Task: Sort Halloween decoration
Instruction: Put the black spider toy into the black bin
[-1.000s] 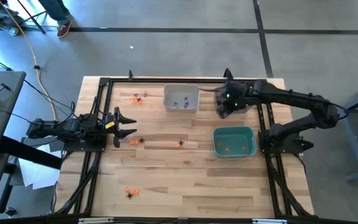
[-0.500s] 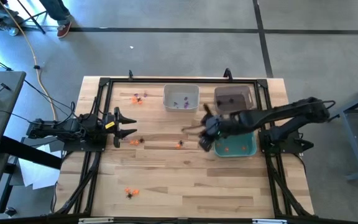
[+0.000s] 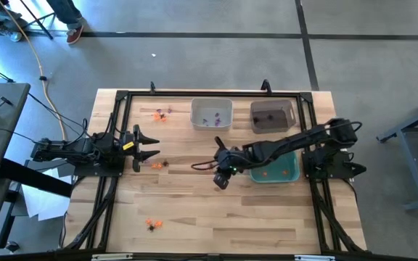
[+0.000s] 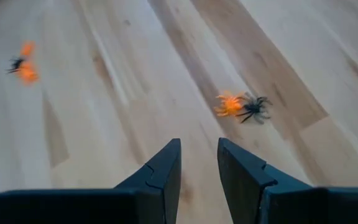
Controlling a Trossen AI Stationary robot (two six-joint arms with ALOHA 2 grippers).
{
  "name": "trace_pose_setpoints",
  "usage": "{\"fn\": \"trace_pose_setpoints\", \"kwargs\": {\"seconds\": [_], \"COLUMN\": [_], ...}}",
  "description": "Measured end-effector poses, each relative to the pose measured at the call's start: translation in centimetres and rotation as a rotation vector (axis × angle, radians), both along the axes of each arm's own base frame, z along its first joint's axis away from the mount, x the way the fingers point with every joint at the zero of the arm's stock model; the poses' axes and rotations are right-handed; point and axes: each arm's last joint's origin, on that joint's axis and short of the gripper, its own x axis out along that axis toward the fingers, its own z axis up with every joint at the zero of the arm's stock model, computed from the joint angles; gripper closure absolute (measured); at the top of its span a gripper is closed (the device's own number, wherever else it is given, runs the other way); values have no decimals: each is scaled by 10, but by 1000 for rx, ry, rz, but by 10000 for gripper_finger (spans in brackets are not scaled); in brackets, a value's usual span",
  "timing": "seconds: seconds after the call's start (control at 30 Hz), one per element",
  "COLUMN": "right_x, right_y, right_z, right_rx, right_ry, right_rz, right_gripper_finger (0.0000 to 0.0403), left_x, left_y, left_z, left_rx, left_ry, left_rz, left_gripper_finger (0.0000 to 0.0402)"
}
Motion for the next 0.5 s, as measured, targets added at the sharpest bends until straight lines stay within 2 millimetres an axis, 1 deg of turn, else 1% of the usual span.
{"fn": "trace_pose_setpoints", "kwargs": {"seconds": [0.17,0.27,0.5], "right_x": [10,15,16], "right_y": [-10,-14,-29], "right_z": [-15,-20,-21], "right_rx": [-21,-24,-51], "right_ry": [4,-6,-3], "right_rz": [-5,17,10], "right_gripper_finger": [302,302,302], "left_x": [0,0,0], "left_y": [0,0,0], "left_z": [0,0,0], "left_rx": [0,0,0], "left_ry": [0,0,0], "left_rz": [0,0,0], "left_gripper_finger": [216,216,216]}}
